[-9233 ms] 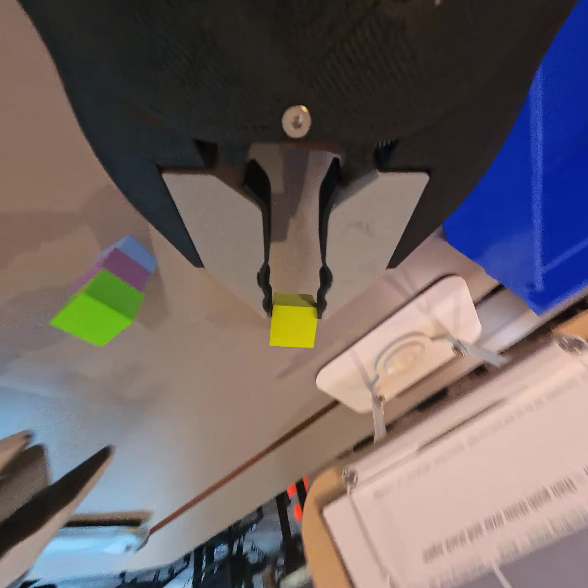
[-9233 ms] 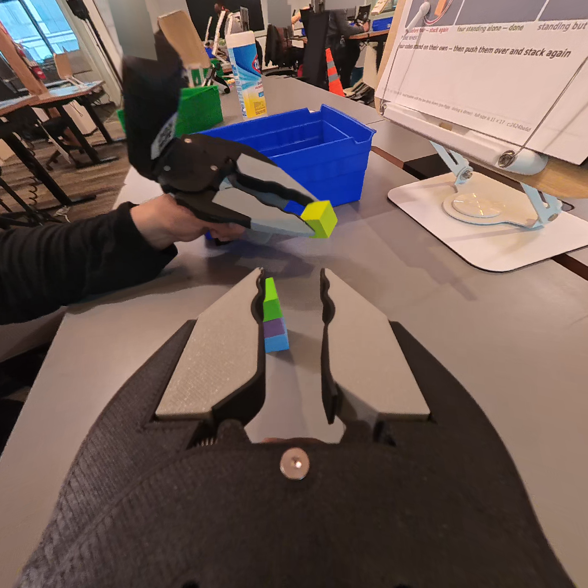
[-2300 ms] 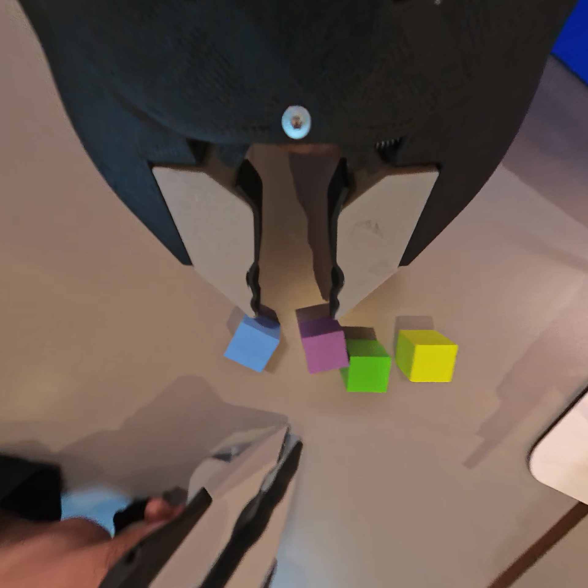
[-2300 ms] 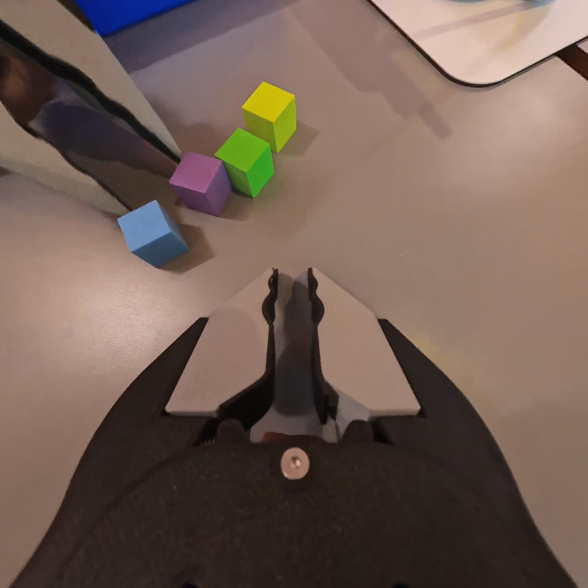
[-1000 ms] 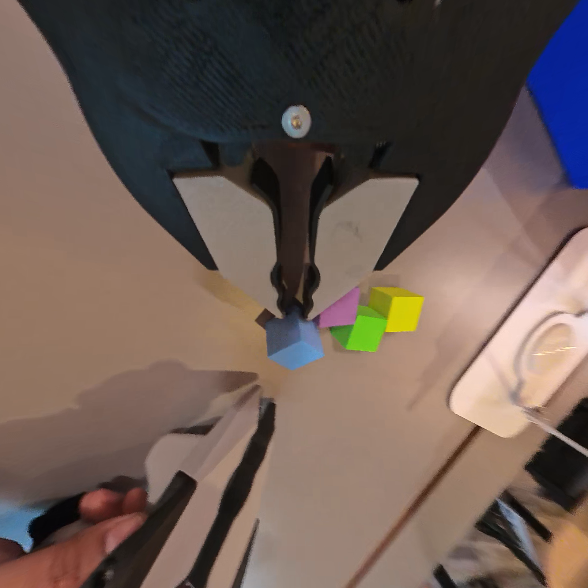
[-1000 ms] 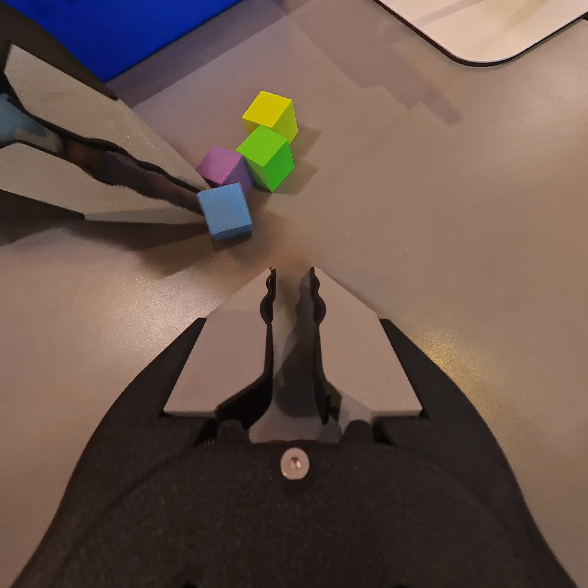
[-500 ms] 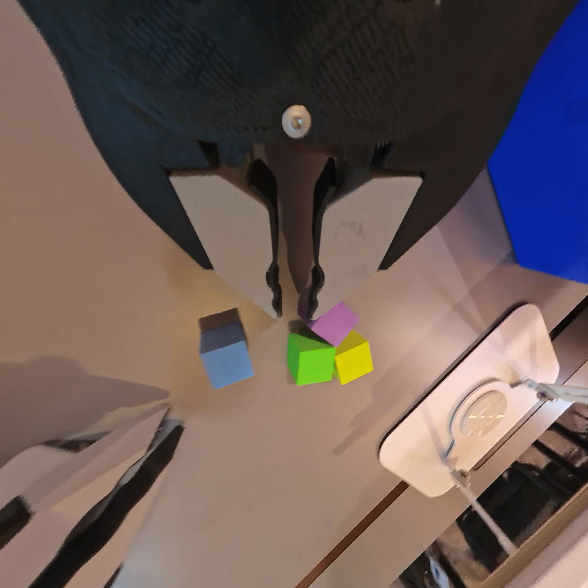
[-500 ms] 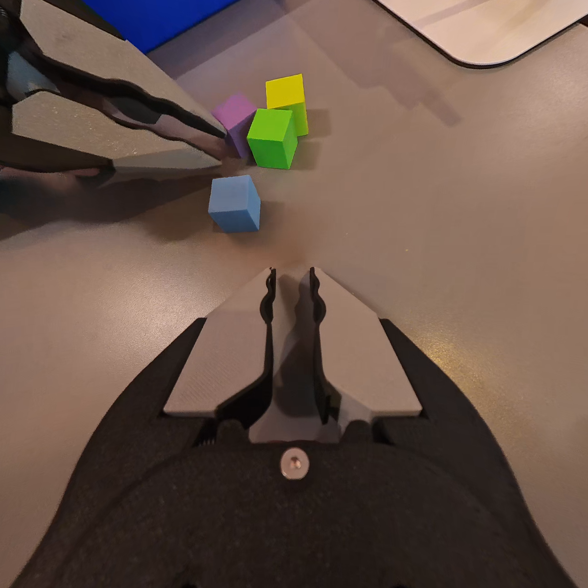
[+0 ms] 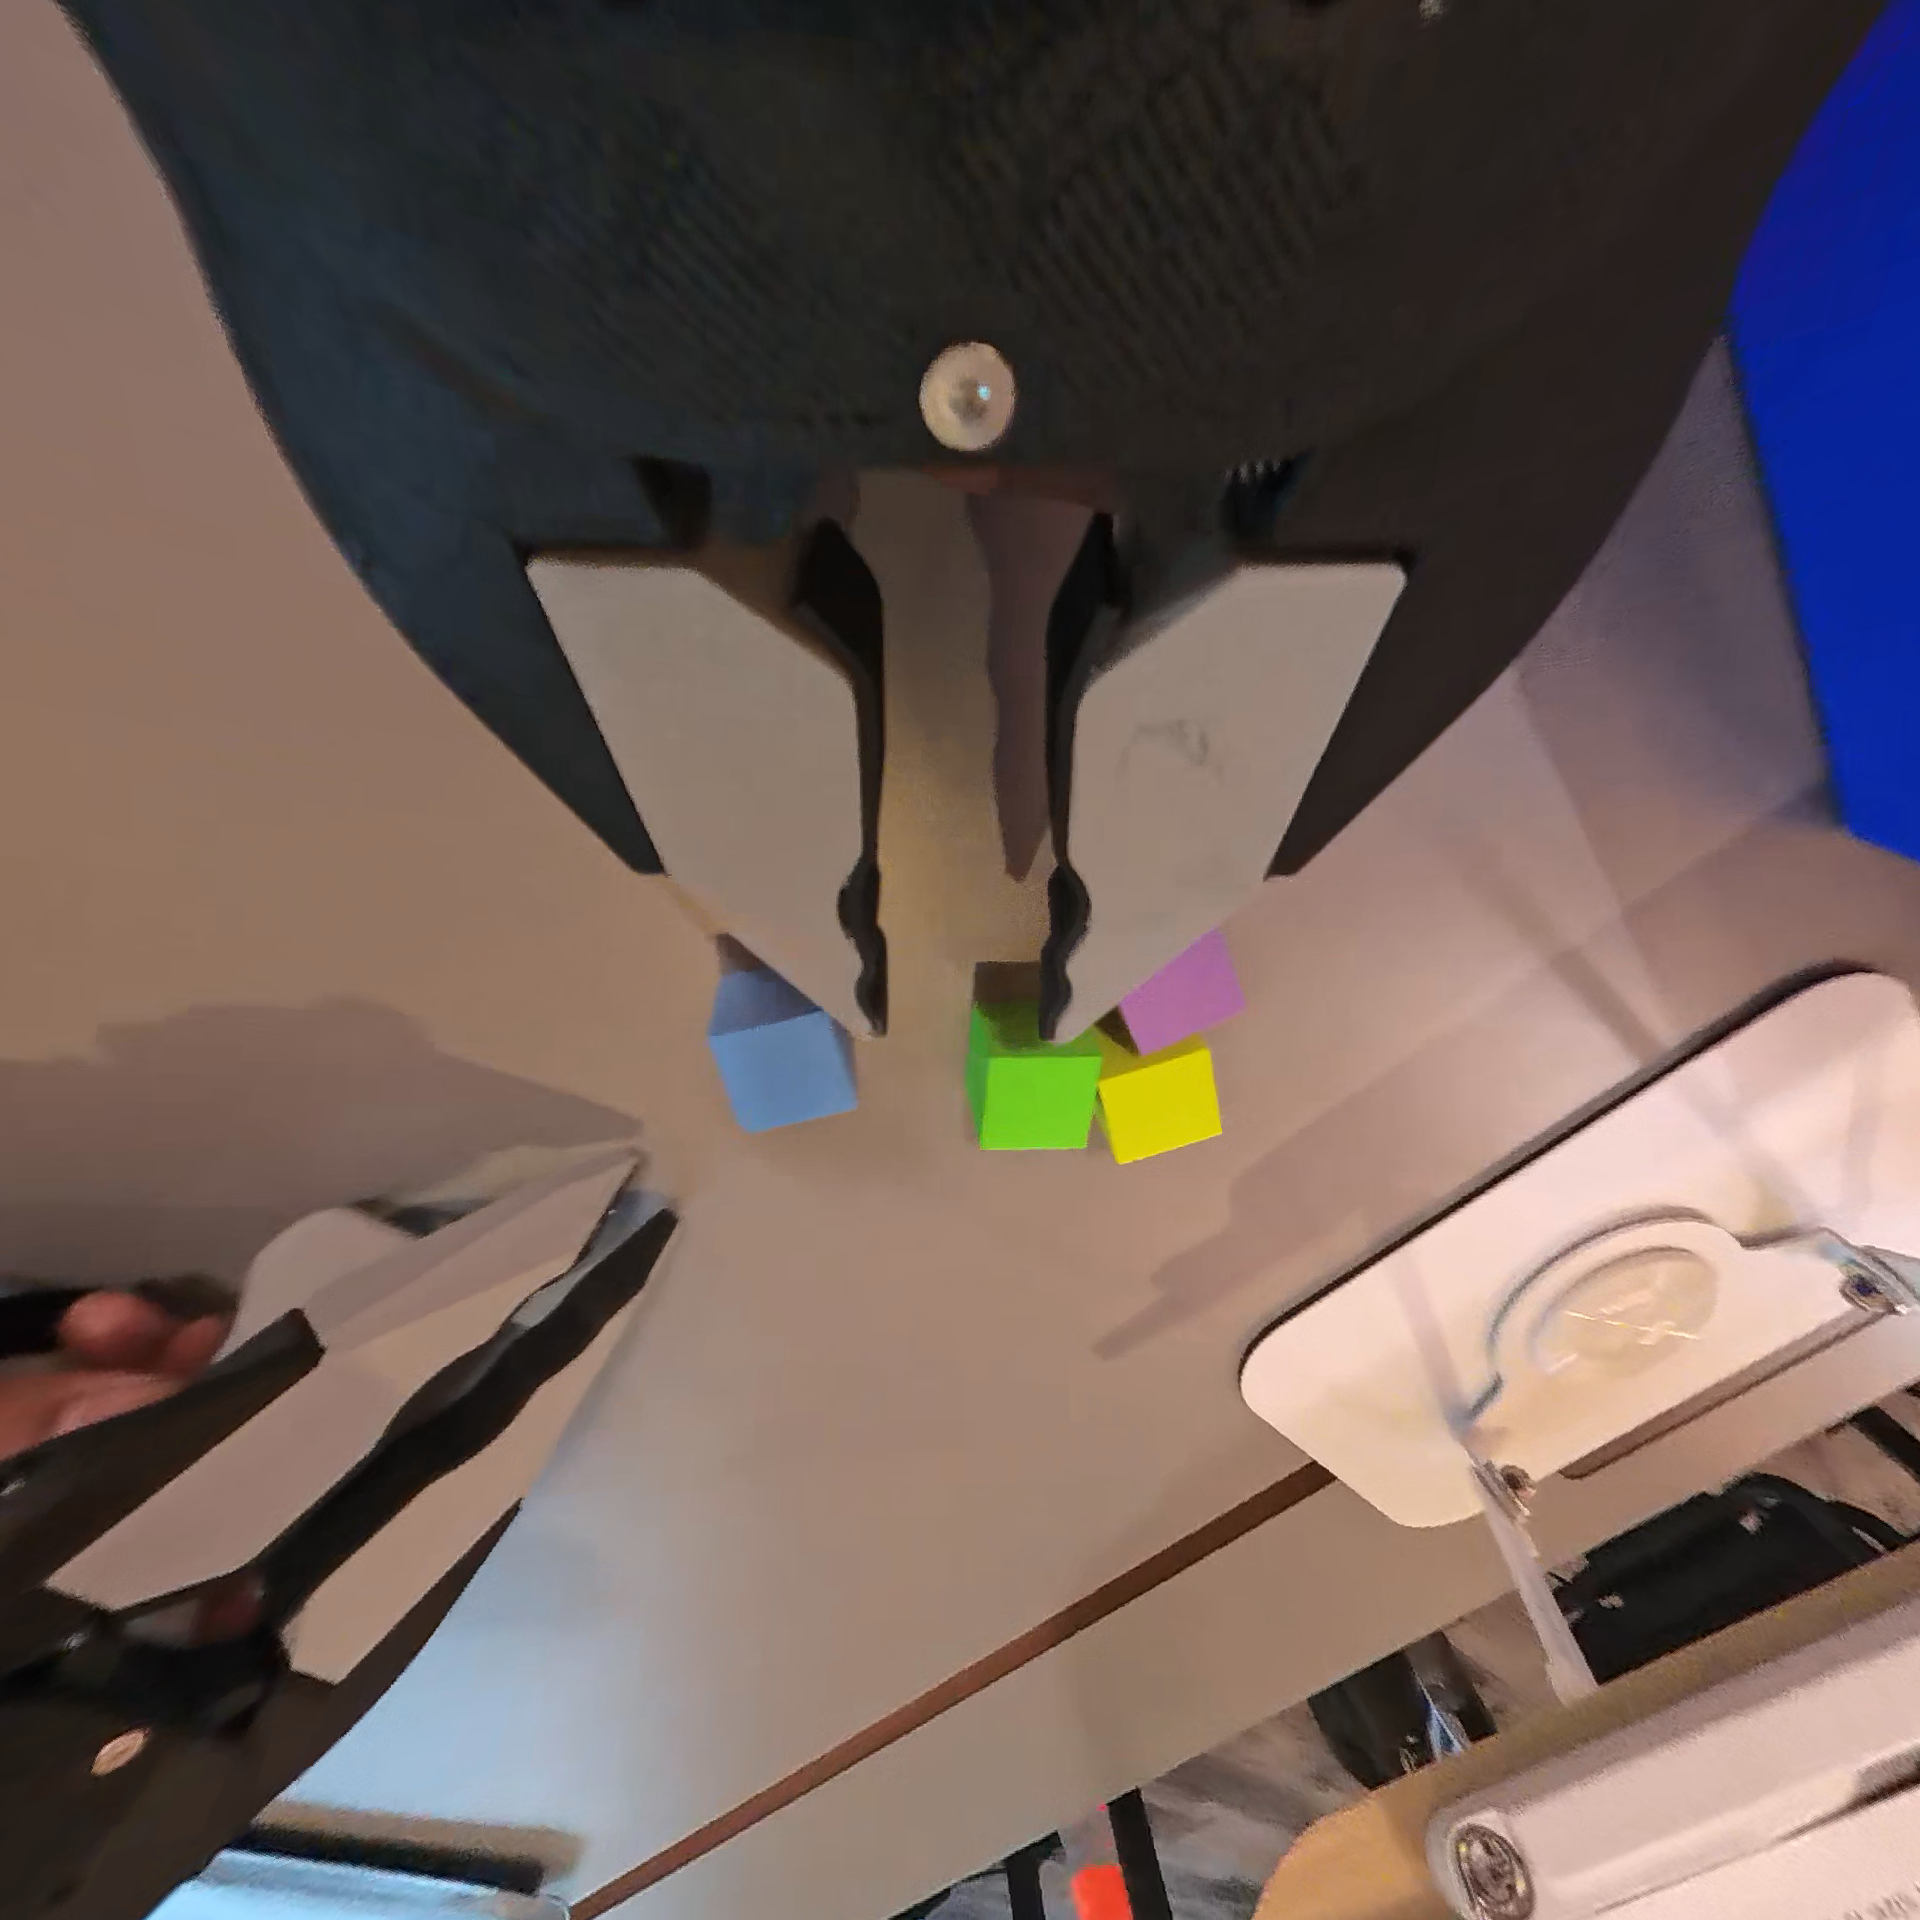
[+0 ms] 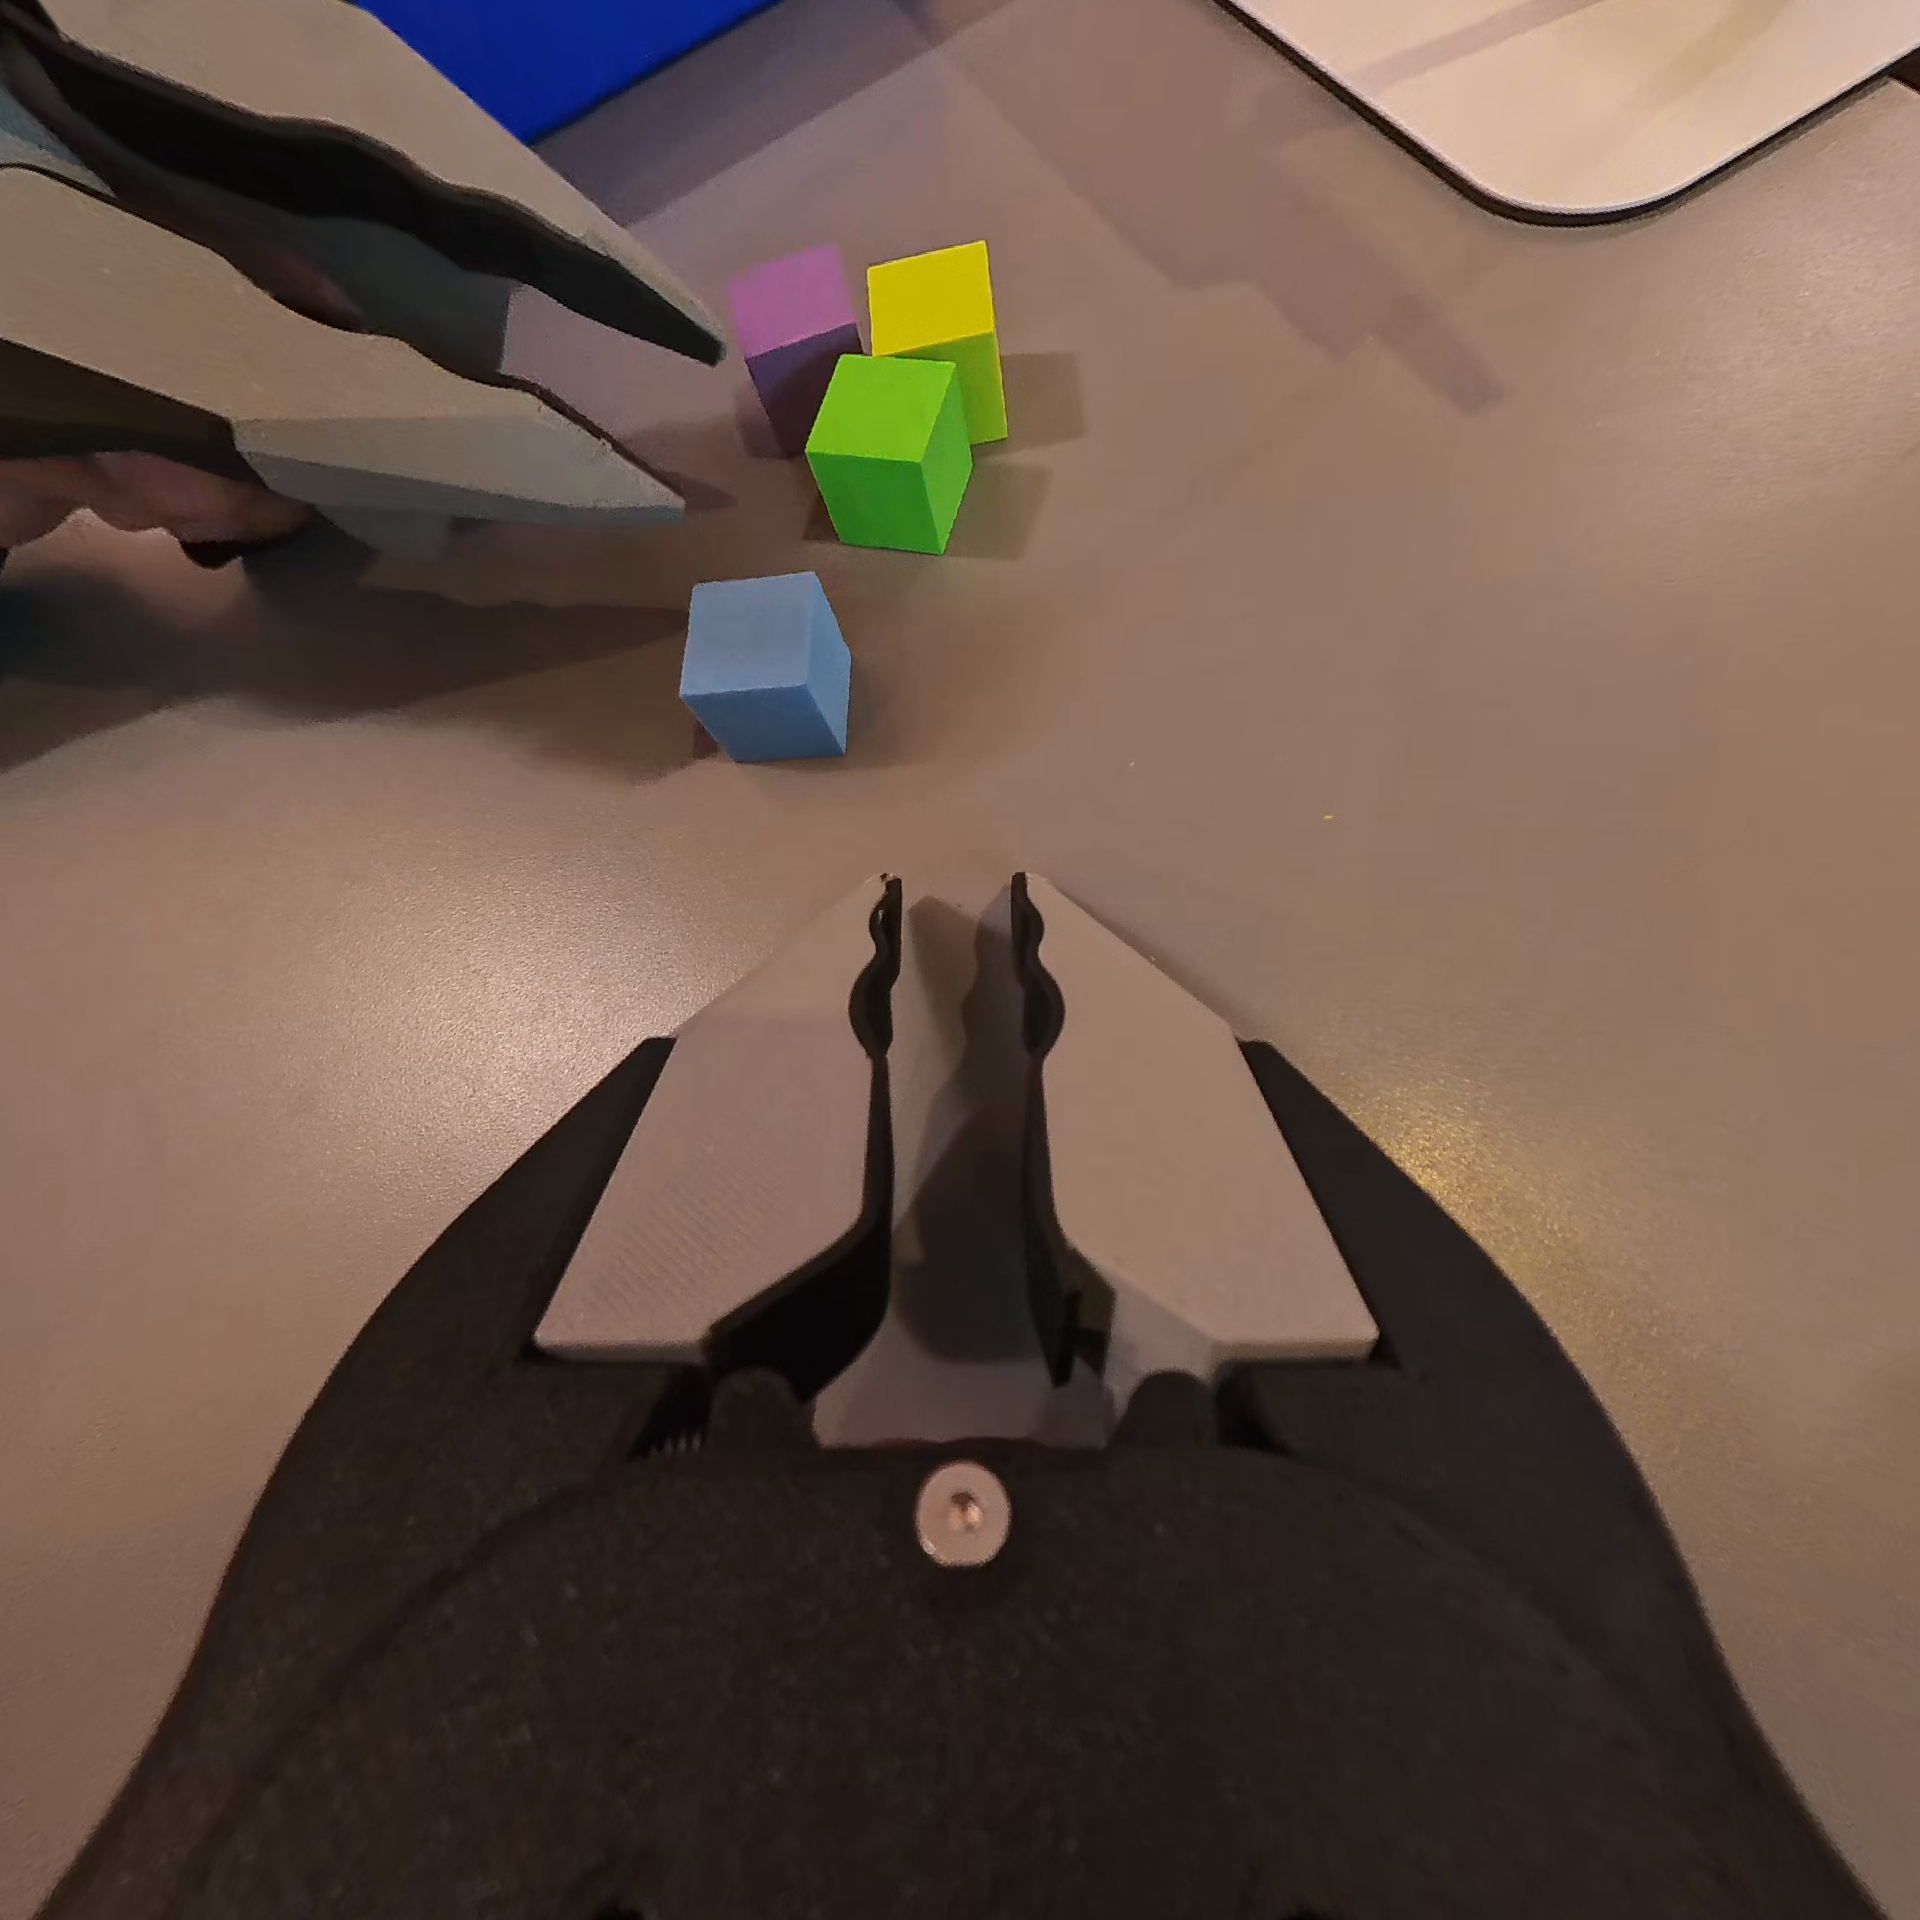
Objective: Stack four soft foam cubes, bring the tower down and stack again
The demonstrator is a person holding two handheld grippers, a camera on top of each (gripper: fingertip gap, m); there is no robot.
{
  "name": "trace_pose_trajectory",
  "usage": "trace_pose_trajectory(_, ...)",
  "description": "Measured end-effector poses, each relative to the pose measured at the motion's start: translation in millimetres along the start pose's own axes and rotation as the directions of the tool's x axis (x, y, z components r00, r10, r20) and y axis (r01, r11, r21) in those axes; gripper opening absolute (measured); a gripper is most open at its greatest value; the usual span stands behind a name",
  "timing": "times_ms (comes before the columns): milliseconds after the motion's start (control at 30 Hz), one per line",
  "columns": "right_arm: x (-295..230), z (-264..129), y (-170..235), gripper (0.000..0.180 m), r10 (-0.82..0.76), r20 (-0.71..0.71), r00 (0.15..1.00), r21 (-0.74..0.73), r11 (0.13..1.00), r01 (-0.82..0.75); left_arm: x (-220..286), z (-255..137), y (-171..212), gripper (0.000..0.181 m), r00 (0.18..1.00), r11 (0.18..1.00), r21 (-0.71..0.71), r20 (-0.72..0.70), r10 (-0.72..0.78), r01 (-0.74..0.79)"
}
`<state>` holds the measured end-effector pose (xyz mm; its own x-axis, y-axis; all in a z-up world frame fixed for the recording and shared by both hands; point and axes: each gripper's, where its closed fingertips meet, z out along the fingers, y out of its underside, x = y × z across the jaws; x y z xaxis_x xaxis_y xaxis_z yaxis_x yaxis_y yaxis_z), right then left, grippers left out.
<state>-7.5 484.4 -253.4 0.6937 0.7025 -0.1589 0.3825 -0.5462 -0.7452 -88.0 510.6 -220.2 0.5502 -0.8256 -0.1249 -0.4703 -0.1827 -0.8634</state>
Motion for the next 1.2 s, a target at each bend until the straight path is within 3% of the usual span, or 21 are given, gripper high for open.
trace_pose_trajectory(433,-0.5,0.7,-0.6,0.019,0.001,-0.002,1.000,0.000,1.000,-0.001,-10.2,26.4,-7.8,0.030,0.997,0.997,-0.029,0.004,-0.075,0.075)
trace_pose_trajectory(800,-1.2,1.1,-0.9,0.019,0.001,0.000,1.000,0.001,1.000,-0.001,-18.1,46.1,10.0,0.034,0.997,0.982,-0.190,0.075,0.021,-0.007)
trace_pose_trajectory(1200,-1.9,1.0,-0.8,0.021,-0.006,-0.001,1.000,0.000,1.000,0.006,-10.4,34.5,15.4,0.026,0.980,0.968,-0.194,0.087,0.176,-0.157)
